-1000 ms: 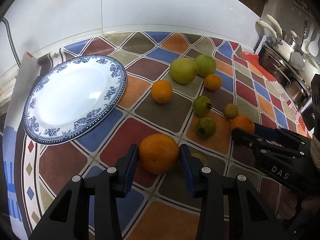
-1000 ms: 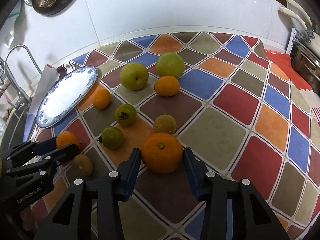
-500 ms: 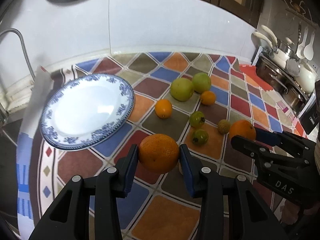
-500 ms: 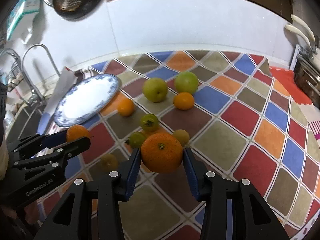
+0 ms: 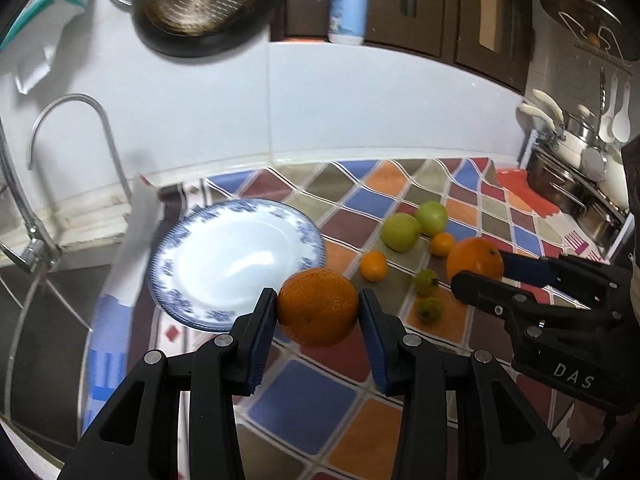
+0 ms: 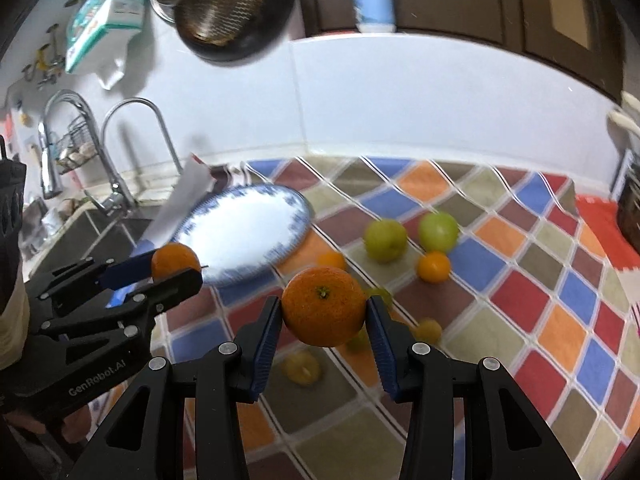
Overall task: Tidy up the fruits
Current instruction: 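Carry the large orange with the left tool while the right tool carries the tangerine to the plate, then open the left tool over the plate while the right tool releases its tangerine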
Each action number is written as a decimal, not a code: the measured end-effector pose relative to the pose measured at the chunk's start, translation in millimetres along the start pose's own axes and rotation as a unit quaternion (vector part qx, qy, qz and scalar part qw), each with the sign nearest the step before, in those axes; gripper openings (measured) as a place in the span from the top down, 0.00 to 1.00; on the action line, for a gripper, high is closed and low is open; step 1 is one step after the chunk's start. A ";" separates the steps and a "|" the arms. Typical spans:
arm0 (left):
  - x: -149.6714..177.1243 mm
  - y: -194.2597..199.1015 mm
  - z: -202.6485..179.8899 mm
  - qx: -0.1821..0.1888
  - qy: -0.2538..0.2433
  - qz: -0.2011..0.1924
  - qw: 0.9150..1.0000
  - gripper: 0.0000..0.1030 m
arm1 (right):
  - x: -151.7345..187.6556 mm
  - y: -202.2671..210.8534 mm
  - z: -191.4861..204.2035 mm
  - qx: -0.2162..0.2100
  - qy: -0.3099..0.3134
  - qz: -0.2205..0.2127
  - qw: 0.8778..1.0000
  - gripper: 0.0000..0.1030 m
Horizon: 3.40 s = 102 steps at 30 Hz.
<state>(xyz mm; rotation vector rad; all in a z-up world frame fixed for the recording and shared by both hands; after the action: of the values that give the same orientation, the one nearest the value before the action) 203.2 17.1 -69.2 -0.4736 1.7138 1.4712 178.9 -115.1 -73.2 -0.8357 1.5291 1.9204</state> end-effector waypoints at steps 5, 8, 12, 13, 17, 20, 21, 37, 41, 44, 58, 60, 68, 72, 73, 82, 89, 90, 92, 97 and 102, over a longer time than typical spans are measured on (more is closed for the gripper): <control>-7.1 5.0 25.4 -0.020 0.000 -0.013 1.000 0.60 | -18.8 -9.9 22.7 -0.018 0.023 -0.011 1.000 0.57; -13.2 5.2 40.6 -0.031 -0.002 -0.021 0.999 0.60 | -30.5 -18.9 36.0 -0.026 0.035 -0.017 0.999 0.57; -20.9 2.1 59.7 -0.035 -0.001 -0.028 0.999 0.60 | -47.2 -29.6 50.2 -0.033 0.045 -0.025 0.998 0.57; -23.2 0.4 64.1 -0.039 -0.002 -0.030 0.999 0.60 | -53.0 -33.1 54.4 -0.035 0.048 -0.026 0.998 0.57; -31.3 -10.4 79.6 -0.043 -0.004 -0.030 0.999 0.60 | -68.8 -45.9 67.2 -0.038 0.064 -0.029 0.997 0.57; -36.7 -19.6 87.7 -0.045 -0.007 -0.029 0.999 0.60 | -78.8 -59.8 72.6 -0.040 0.071 -0.023 0.996 0.57; -38.0 -22.6 90.9 -0.046 -0.007 -0.029 0.998 0.60 | -81.1 -64.5 73.8 -0.041 0.072 -0.020 0.996 0.57; -53.4 -109.7 129.2 -0.043 -0.004 0.015 0.999 0.60 | -104.0 -170.7 73.0 -0.043 0.089 0.056 0.994 0.57; -53.2 -133.2 137.2 -0.038 -0.001 0.032 0.999 0.60 | -105.2 -194.9 71.5 -0.045 0.094 0.075 0.992 0.57; -53.5 -146.8 140.7 -0.038 -0.002 0.041 0.998 0.60 | -104.0 -209.9 70.6 -0.046 0.099 0.086 0.990 0.57; -44.9 -187.7 143.6 -0.027 -0.005 0.082 0.996 0.60 | -91.5 -255.9 60.3 -0.048 0.088 0.138 0.985 0.57; -44.5 -190.2 144.1 -0.027 -0.004 0.084 0.996 0.60 | -91.0 -257.8 59.7 -0.048 0.089 0.140 0.985 0.57; -46.9 -183.6 148.3 -0.038 0.004 0.075 0.996 0.47 | -89.5 -259.2 59.6 -0.055 0.079 0.142 0.985 0.56; -53.3 -160.8 152.6 -0.053 0.012 0.054 0.997 0.40 | -93.3 -246.3 57.8 -0.048 0.078 0.127 0.988 0.50; -55.2 -154.4 153.0 -0.055 0.012 0.048 0.997 0.38 | -94.1 -241.1 58.1 -0.047 0.079 0.122 0.988 0.50; -66.9 -80.1 136.2 -0.083 0.007 -0.023 0.996 0.22 | -98.8 -163.7 64.7 -0.019 0.091 0.045 0.995 0.47; -62.3 -27.7 111.2 -0.075 0.007 -0.064 0.995 0.15 | -98.5 -95.4 62.3 0.006 0.076 -0.014 0.997 0.35; -60.2 -21.2 107.2 -0.073 0.007 -0.067 0.995 0.14 | -97.6 -86.2 60.9 0.010 0.071 -0.022 0.997 0.33; -56.8 -6.7 98.4 -0.072 0.007 -0.075 0.995 0.12 | -94.1 -64.9 58.0 0.022 0.067 -0.039 0.997 0.31; -50.5 18.9 77.4 -0.076 0.015 -0.085 0.993 0.10 | -85.0 -25.9 49.4 0.036 0.064 -0.064 0.995 0.26; -44.9 42.8 56.0 -0.091 0.019 -0.097 0.991 0.09 | -77.6 4.2 35.5 0.027 0.057 -0.082 0.995 0.25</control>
<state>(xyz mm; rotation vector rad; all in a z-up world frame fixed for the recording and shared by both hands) 217.6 70.8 -6.9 -0.7473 1.5215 1.4900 222.2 -83.8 -6.6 -1.0284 1.5203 1.7327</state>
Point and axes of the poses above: each gripper's, at about its wrist camera, not at the fingertips, and y roughly against the way its jaws point, z to its left, x to its underside, the point moved 6 cm from there along -y, roughly the way its jaws point, and after that the axes turned 3 degrees about -x, right-handed, at the moved point
